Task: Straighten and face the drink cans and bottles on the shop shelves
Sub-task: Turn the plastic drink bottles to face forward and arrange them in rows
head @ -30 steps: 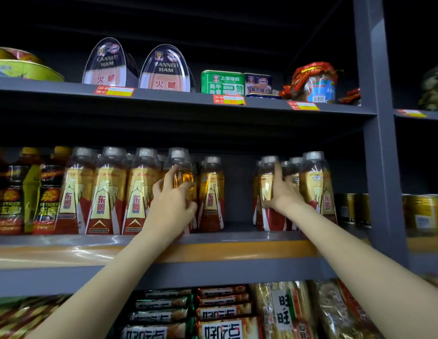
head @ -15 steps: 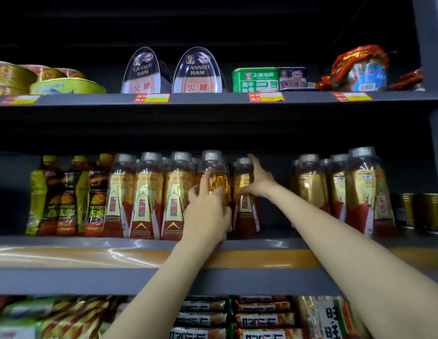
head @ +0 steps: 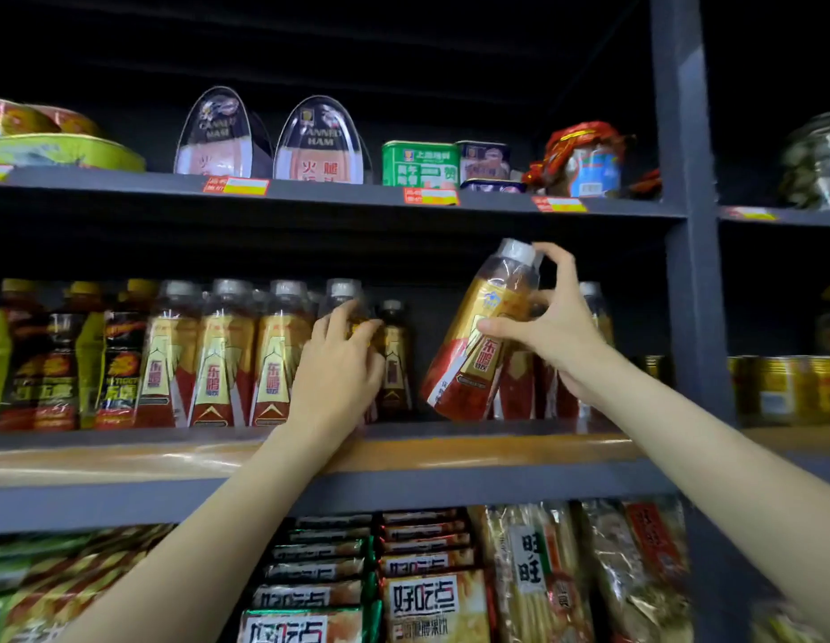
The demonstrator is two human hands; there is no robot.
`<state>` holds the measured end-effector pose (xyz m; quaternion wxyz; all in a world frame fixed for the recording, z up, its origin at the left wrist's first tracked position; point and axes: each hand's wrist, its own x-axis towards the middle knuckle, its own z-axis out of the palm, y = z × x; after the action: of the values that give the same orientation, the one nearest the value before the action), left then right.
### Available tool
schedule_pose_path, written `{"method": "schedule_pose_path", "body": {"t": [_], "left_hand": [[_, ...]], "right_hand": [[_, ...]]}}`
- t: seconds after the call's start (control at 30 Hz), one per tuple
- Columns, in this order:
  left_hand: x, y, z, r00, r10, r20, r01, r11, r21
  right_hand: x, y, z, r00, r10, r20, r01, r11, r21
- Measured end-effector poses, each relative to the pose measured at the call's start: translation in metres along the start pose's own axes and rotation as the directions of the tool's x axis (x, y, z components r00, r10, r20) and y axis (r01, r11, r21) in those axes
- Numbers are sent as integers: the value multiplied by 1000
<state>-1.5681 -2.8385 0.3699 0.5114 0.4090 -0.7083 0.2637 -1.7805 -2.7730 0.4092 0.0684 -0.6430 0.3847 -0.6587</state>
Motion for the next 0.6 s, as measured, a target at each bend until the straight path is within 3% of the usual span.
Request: {"method": "schedule_pose_path", "body": {"t": [0.07, 0.1, 0.17, 0.23, 0.4, 0.5, 0.57, 0.6], "left_hand": [[0, 10, -9, 993, 98, -64, -106, 984, -145], [-2, 18, -16, 994, 103, -26, -106, 958, -266], [-8, 35, -27, 973, 104, 205, 17, 857, -515], [-14, 46, -35, 908, 140, 394, 161, 753, -638], [-31, 42, -52, 843, 55, 536, 452, 468, -759], [-38, 47, -57, 922, -128, 365, 385, 403, -830], [-38, 48, -62, 971, -188, 148, 226, 519, -824], [-37, 47, -65, 986, -150, 67, 143, 582, -800]], "right_hand": [[-4, -14, -11, 999, 10, -30, -8, 998, 65], [-6, -20, -14, 999, 30, -29, -27, 994, 103], [-12, -29, -13, 998, 68, 0, -67, 986, 154], [-18, -35, -11, 997, 73, 26, -76, 985, 154], [-32, -49, -13, 990, 114, 77, -131, 956, 262], [-36, -51, -13, 969, 216, 120, -246, 890, 384], [-38, -51, -14, 889, 383, 253, -459, 747, 481], [-41, -51, -14, 829, 448, 335, -560, 648, 517]]}}
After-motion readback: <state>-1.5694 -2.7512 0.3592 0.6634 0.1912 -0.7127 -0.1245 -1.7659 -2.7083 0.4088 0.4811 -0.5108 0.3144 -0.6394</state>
